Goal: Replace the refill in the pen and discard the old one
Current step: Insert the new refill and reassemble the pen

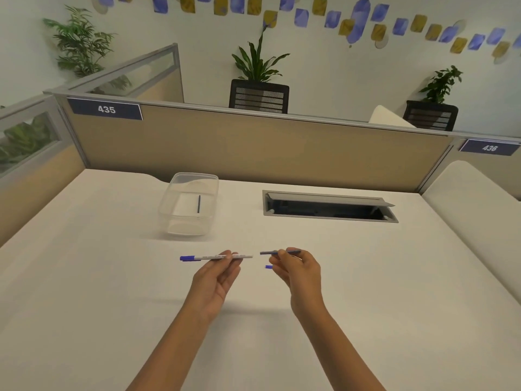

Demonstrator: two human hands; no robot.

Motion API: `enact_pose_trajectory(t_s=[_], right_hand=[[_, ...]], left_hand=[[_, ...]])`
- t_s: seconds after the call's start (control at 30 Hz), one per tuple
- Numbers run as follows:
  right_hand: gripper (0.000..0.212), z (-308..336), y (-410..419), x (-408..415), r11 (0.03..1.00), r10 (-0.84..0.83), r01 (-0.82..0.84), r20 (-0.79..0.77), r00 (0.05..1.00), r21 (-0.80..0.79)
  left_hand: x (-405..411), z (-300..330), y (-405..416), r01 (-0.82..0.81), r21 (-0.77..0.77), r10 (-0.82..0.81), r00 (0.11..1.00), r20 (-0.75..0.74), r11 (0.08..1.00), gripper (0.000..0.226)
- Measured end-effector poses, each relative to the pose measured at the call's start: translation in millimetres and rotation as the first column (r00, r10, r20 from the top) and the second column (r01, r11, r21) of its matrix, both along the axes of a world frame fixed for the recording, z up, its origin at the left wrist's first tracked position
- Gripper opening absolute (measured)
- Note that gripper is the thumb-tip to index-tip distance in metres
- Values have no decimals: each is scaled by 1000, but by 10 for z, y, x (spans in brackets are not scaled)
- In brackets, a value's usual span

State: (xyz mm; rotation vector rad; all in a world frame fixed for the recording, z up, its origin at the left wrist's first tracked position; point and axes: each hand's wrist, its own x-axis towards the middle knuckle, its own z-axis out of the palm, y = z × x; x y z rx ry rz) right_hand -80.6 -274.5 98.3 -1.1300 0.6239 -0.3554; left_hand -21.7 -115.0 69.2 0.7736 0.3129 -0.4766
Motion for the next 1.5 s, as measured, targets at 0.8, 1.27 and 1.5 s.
enact_pose_trajectory(t_s=[0.8, 1.27, 1.5], right_hand=[[32, -155, 188, 77, 432, 122, 59, 123, 985, -900], [26, -1129, -384, 389, 380, 3, -407, -438, 899, -831], [10, -1258, -435, 429, 403, -15, -391, -434, 901, -827]], left_hand=[[-70, 187, -235, -20, -233, -33, 976, -218, 972, 16], [237, -678, 260, 46, 124, -27, 988, -153, 991, 14], [211, -894, 267, 98, 232, -80, 993, -86, 968, 11]])
